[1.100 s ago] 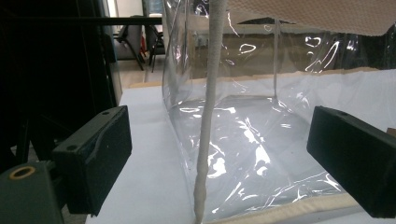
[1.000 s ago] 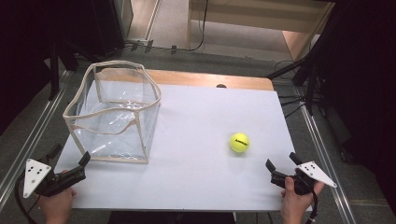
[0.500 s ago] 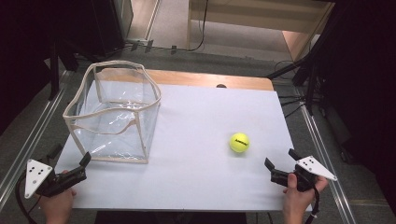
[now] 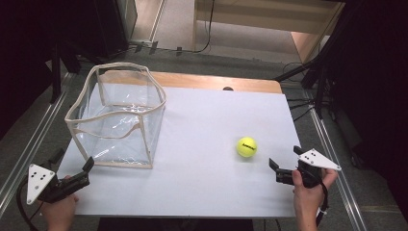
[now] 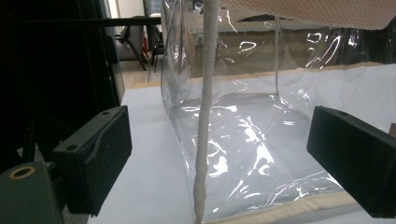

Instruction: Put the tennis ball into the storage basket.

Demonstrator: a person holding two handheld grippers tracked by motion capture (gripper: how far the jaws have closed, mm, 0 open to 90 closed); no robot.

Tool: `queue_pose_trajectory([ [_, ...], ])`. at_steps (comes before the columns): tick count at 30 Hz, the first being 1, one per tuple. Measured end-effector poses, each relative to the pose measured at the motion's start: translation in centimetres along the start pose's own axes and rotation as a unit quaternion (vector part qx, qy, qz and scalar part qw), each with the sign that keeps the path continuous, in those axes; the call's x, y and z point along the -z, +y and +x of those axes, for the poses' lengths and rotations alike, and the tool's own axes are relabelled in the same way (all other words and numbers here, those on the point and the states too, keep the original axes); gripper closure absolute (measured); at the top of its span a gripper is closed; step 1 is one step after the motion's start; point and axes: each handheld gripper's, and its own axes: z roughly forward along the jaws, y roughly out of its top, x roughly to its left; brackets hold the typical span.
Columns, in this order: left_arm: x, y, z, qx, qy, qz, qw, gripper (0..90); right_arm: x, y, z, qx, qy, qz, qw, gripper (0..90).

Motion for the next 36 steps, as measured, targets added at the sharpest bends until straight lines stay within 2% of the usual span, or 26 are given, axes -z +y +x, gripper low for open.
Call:
queue_pose_trajectory([
  [6, 0.0, 0.0, 0.0, -0.001, 0.000, 0.001, 1.0000, 6.9, -0.6, 1.3, -0.1, 0.014, 0.028, 0.024, 0.9992, 0.0],
  [8, 0.0, 0.0, 0.0, -0.001, 0.000, 0.002, 1.0000, 6.9, -1.0, 2.0, 0.0, 0.028, 0.038, 0.037, 0.9982, 0.0],
  [14, 0.0, 0.0, 0.0, 0.001, 0.000, 0.000, 1.0000, 6.9, -1.4, 2.8, -0.1, 0.036, 0.043, 0.048, 0.9973, 0.0],
  [21, 0.0, 0.0, 0.0, 0.001, 0.000, 0.001, 1.0000, 6.9, -2.3, 3.4, -0.3, 0.038, 0.062, 0.074, 0.9946, 0.0],
  [22, 0.0, 0.0, 0.0, 0.001, 0.000, 0.001, 1.0000, 6.9, -2.4, 3.4, -0.3, 0.034, 0.067, 0.080, 0.9940, 0.0],
  [25, 0.0, 0.0, 0.0, 0.003, 0.000, 0.001, 1.0000, 6.9, -3.0, 3.6, -0.2, 0.042, 0.073, 0.098, 0.9916, 0.0],
  [27, 0.0, 0.0, 0.0, 0.003, -0.001, -0.001, 1.0000, 6.9, -3.5, 3.9, 0.0, 0.050, 0.080, 0.117, 0.9887, 0.0],
  [29, 0.0, 0.0, 0.0, 0.003, 0.000, 0.000, 1.0000, 6.9, -3.7, 4.1, 0.0, 0.053, 0.085, 0.121, 0.9876, 0.0],
  [30, 0.0, 0.0, 0.0, 0.003, -0.001, 0.000, 1.0000, 6.9, -4.1, 4.3, 0.1, 0.053, 0.089, 0.132, 0.9858, 0.0],
  [31, 0.0, 0.0, 0.0, 0.003, -0.001, 0.000, 1.0000, 6.9, -4.1, 4.3, 0.1, 0.053, 0.089, 0.132, 0.9858, 0.0],
  [32, 0.0, 0.0, 0.0, 0.003, -0.001, -0.001, 1.0000, 6.9, -4.4, 4.7, 0.1, 0.058, 0.096, 0.143, 0.9833, 0.0],
  [33, 0.0, 0.0, 0.0, 0.003, -0.001, -0.001, 1.0000, 6.9, -4.4, 4.7, 0.1, 0.058, 0.096, 0.143, 0.9833, 0.0],
  [36, 0.0, 0.0, 0.0, 0.003, -0.001, -0.001, 1.0000, 6.9, -5.3, 5.2, 0.4, 0.061, 0.103, 0.167, 0.9787, 0.0],
])
